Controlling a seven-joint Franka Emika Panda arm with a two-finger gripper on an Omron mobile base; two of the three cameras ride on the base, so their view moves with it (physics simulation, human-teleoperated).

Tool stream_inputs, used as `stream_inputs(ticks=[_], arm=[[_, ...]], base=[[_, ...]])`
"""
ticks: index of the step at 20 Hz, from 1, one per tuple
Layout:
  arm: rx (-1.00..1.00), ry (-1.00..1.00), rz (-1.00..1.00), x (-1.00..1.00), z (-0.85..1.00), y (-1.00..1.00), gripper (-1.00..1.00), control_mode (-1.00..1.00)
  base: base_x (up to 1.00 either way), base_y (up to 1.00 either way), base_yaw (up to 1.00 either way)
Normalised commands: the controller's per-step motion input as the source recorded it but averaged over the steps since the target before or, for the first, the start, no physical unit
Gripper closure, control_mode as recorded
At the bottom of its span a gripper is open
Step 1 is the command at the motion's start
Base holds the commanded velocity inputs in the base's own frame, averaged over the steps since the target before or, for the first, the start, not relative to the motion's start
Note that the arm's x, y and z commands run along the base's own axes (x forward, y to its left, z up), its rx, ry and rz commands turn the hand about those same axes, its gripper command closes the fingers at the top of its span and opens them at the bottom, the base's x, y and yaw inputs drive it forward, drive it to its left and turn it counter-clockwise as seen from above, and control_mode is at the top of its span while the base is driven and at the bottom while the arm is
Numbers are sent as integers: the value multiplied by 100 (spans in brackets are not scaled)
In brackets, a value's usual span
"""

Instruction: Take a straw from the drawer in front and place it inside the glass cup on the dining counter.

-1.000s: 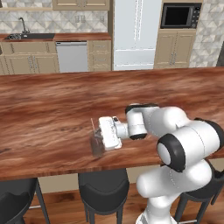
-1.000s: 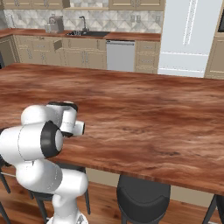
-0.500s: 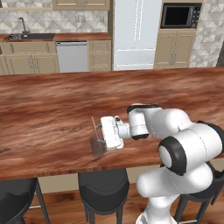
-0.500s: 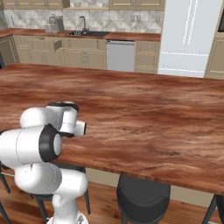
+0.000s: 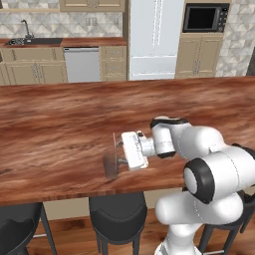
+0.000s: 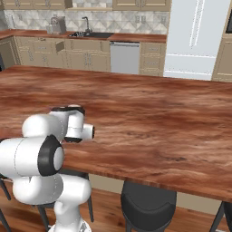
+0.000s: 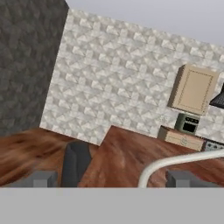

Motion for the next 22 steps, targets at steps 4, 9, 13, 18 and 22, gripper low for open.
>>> stream_inputs(ticks=[4,9,13,18,22], arm=[[-19,2,-8,-1,-4,0,-100,-100],[-25,4,-14,-3,0,0,-100,-100],[-28,4,-21,0,0,0,-100,-100],[-27,9,-22,0,0,0,-100,-100],[-25,15,-20,0,0,-3,-100,-100]], base=[[0,0,0],[0,0,0],[0,0,0],[0,0,0],[0,0,0]])
